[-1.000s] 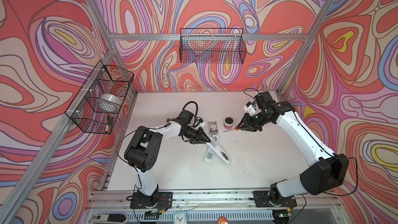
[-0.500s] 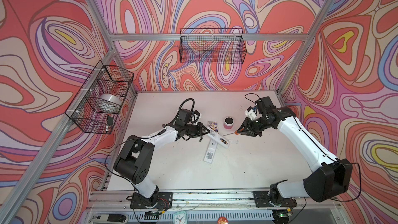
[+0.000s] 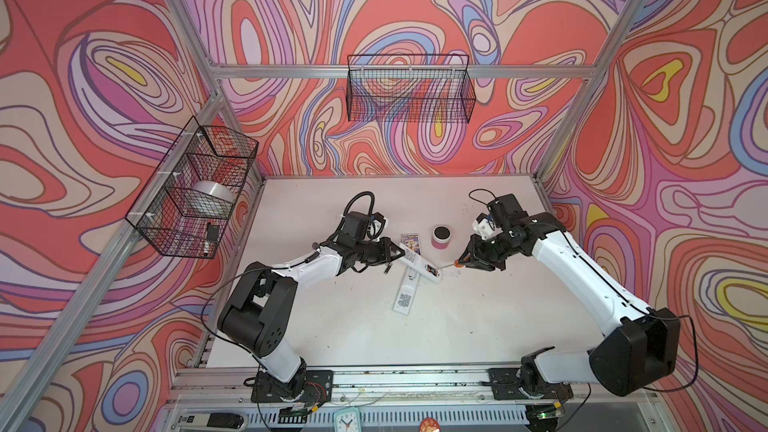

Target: Unload the batteries from the remote control

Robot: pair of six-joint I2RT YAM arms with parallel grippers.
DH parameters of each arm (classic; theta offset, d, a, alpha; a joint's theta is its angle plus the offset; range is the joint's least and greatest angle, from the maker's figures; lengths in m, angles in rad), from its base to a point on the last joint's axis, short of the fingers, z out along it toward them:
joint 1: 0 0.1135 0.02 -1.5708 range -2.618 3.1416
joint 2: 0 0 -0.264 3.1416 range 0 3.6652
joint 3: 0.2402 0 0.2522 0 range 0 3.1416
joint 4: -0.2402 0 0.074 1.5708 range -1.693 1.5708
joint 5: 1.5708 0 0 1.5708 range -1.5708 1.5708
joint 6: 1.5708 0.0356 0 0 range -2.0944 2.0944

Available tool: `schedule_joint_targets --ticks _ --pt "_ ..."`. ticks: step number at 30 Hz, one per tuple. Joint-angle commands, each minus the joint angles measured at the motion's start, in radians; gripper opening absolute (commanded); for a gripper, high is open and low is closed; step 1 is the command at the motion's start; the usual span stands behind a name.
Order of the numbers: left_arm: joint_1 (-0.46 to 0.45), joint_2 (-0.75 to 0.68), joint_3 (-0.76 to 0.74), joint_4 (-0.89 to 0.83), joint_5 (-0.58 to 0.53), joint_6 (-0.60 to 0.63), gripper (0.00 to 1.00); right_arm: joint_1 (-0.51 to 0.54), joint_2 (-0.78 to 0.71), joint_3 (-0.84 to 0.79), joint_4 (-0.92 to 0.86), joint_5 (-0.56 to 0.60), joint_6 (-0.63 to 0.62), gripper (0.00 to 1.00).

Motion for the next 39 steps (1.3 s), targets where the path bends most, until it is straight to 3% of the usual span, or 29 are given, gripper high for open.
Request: schedule_joint_targets --ticks 1,11,39 --pt "-0.002 -0.011 0.006 -0.029 -0.009 0.035 0.00 0.006 -0.009 0.030 -0.053 0.106 -0.009 0.07" --pt "-0.003 0.001 0.009 -0.022 0.009 0.027 0.00 0.006 0.015 -0.031 0.051 -0.023 -0.032 0.07" --pt "-0.002 0.034 0.034 -0.044 0.036 0.045 0.00 0.001 0.064 -0.094 0.107 0.025 -0.068 0.07"
